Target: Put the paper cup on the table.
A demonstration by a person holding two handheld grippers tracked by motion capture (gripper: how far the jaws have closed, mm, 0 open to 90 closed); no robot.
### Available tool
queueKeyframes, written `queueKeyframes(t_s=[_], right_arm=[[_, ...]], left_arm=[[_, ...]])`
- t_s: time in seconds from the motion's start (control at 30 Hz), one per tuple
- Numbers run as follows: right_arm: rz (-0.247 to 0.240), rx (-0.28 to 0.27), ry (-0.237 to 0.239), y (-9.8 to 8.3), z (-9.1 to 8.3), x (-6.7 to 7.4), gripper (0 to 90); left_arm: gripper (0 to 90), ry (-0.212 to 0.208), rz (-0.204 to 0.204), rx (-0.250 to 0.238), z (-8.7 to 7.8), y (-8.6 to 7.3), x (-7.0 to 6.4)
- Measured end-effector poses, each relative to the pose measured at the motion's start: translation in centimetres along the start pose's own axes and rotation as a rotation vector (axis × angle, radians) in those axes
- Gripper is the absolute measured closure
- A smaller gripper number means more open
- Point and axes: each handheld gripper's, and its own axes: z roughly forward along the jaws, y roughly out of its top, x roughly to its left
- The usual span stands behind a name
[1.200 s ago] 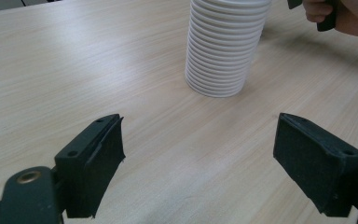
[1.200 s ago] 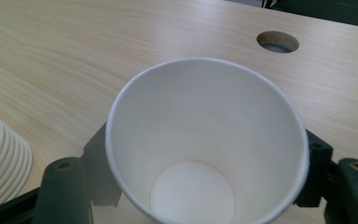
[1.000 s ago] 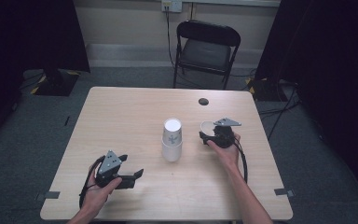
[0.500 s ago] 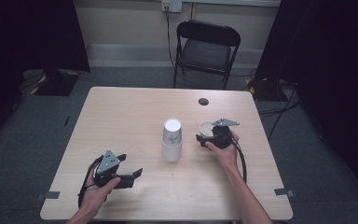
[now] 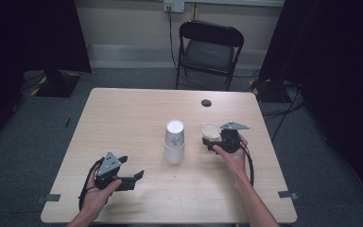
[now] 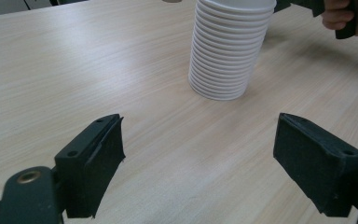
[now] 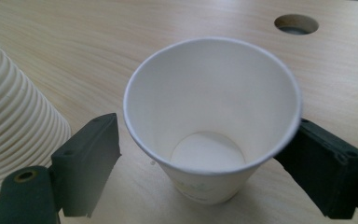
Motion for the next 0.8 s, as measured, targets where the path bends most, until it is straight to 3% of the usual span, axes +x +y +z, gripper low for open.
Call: queueKeyframes(t_s=[0.13, 0.3, 0.43, 0.5, 0.7, 0.8], right_arm=[[0.0, 0.007, 0.012, -0.1, -0.9, 0.0, 13.8], [0.0, -0.014, 0.016, -0.1, -2.2, 0.2, 13.8], [-0.004, -0.022, 0.014, -0.2, -3.3, 0.4, 14.2], [-0.015, -0.033, -0.013, -0.3, -4.1, 0.5, 15.5], [-0.019, -0.052, 0.012, -0.5, -6.5, 1.4, 15.1], [-0.034, -0.057, 0.006, -0.6, -7.8, 2.0, 15.2]], left_arm=[[15.7, -0.001, 0.001, 0.001, 0.0, 0.0, 0.1], [15.8, -0.017, -0.041, -0.005, 0.0, 0.0, 0.3], [15.8, -0.004, -0.025, 0.0, 0.0, 0.0, 0.5], [15.8, 0.004, -0.019, 0.0, 0.0, 0.0, 0.5], [15.8, 0.03, -0.024, -0.005, -0.2, 0.0, 0.7], [15.9, 0.064, -0.016, 0.002, -0.1, 0.0, 0.9]])
